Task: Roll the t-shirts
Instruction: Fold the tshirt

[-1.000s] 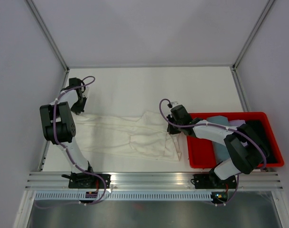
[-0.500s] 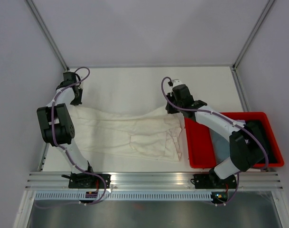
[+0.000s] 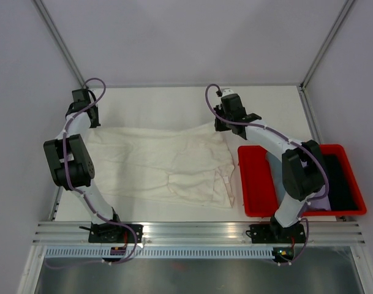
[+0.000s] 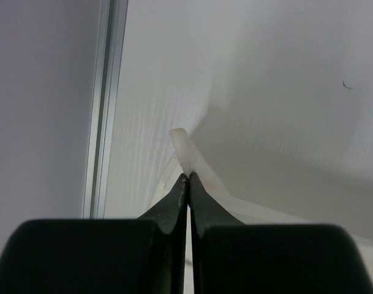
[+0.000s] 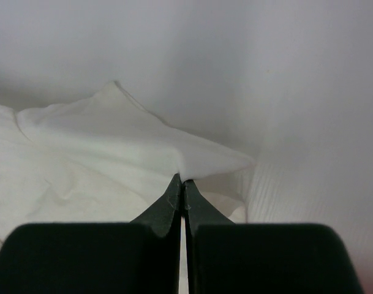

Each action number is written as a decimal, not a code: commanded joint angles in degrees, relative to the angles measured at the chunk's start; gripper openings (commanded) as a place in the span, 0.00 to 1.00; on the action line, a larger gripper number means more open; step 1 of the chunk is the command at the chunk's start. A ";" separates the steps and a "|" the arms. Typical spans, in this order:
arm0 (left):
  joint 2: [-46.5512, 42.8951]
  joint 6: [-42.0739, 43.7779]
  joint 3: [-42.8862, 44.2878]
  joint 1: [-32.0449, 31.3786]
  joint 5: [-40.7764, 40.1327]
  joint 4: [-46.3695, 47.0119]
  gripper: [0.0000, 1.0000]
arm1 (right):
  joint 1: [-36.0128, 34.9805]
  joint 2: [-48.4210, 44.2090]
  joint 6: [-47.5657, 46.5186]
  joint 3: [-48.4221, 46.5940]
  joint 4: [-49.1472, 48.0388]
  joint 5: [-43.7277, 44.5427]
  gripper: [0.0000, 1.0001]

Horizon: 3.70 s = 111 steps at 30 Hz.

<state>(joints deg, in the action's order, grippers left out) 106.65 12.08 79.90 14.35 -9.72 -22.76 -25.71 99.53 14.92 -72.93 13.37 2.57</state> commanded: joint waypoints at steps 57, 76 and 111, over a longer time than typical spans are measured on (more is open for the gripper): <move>-5.31 4.27 -23.21 8.94 -1.71 12.22 0.04 | -8.65 -11.02 5.12 27.31 -1.06 2.01 0.00; -22.45 5.85 -25.32 9.03 1.28 4.13 0.46 | -6.03 -12.18 1.87 12.29 9.13 0.52 0.55; 5.11 3.32 6.31 -37.37 20.52 -7.65 0.50 | 3.30 3.49 1.08 4.81 4.83 -8.81 0.43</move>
<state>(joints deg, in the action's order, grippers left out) 105.65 17.08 82.56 -21.04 6.72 -26.68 -22.39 106.04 16.49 -68.42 18.90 -6.61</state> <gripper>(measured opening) 0.489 0.432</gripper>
